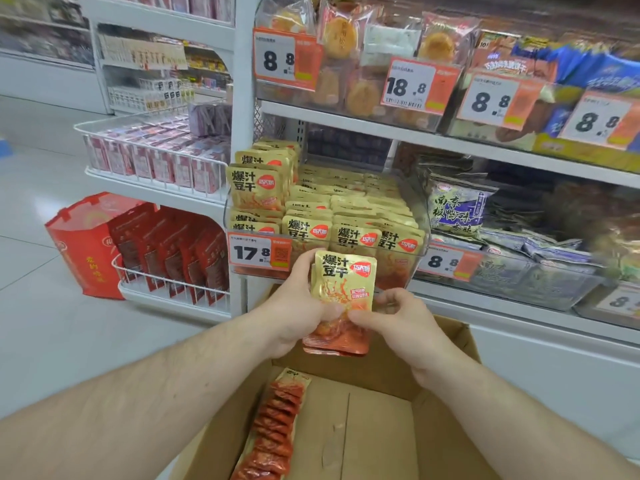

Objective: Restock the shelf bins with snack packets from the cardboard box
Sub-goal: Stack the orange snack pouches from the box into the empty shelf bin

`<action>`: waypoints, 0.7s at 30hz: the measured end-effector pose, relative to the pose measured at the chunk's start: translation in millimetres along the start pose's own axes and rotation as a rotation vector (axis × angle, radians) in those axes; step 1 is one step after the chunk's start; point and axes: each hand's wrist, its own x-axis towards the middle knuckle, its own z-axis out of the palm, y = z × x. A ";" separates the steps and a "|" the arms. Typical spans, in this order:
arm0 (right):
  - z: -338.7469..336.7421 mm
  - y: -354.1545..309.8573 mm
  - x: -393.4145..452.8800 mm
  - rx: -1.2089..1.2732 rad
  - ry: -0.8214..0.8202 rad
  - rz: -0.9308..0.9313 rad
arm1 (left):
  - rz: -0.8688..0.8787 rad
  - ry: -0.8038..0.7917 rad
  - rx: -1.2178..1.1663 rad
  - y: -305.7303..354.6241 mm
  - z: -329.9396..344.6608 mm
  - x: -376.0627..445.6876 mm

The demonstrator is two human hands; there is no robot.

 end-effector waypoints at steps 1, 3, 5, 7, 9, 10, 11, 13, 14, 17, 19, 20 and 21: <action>-3.9 -2.0 3.1 0.059 -0.053 0.014 | 0.018 -0.019 0.015 1.6 -0.1 -0.6; -9.6 -6.1 7.0 0.063 -0.146 -0.002 | 0.045 -0.074 0.044 5.0 0.6 -2.4; -12.7 -6.4 10.9 0.048 -0.172 -0.033 | 0.061 -0.136 0.081 6.9 2.2 -2.1; -14.8 -6.4 13.3 0.057 -0.158 -0.035 | 0.077 -0.175 0.098 8.4 3.0 0.7; -16.7 -8.8 14.3 0.088 -0.162 -0.021 | 0.089 -0.190 0.078 10.4 5.2 3.2; -17.9 -10.3 14.8 0.120 -0.168 -0.015 | 0.094 -0.187 0.050 11.5 6.9 4.3; -19.0 -11.4 15.2 0.156 -0.175 -0.012 | 0.099 -0.178 0.023 12.6 8.7 5.3; -21.8 -13.4 15.7 0.190 -0.191 -0.007 | 0.115 -0.153 0.026 15.2 11.9 7.8; -23.0 -13.9 15.8 0.183 -0.202 -0.003 | 0.121 -0.142 0.056 16.3 13.4 9.0; -23.9 -10.8 18.1 0.168 -0.231 0.001 | 0.115 -0.123 0.085 19.8 17.1 13.3; -25.4 -10.5 19.5 0.211 -0.228 -0.006 | 0.090 -0.112 0.035 24.7 17.8 16.5; -27.7 -13.0 21.0 0.229 -0.220 -0.018 | 0.086 -0.106 0.024 28.9 17.4 18.7; -30.6 -17.8 22.8 0.247 -0.212 -0.029 | 0.093 -0.098 0.045 33.8 17.2 22.3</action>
